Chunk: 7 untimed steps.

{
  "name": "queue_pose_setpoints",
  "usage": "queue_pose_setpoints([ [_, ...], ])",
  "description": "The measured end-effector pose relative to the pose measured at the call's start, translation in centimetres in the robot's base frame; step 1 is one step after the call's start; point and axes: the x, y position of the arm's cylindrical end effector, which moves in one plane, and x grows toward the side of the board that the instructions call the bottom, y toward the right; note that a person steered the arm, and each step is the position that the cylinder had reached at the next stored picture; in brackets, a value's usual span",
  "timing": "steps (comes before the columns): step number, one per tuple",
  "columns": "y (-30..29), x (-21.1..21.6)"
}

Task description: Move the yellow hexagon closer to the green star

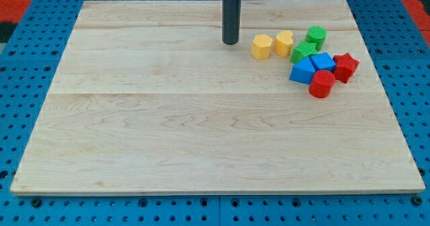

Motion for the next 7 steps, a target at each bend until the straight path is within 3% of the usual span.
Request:
queue_pose_setpoints([
  [3, 0.9, 4.3],
  [4, -2.8, 3.9],
  [6, -1.2, -1.5],
  [7, 0.8, -1.8],
])
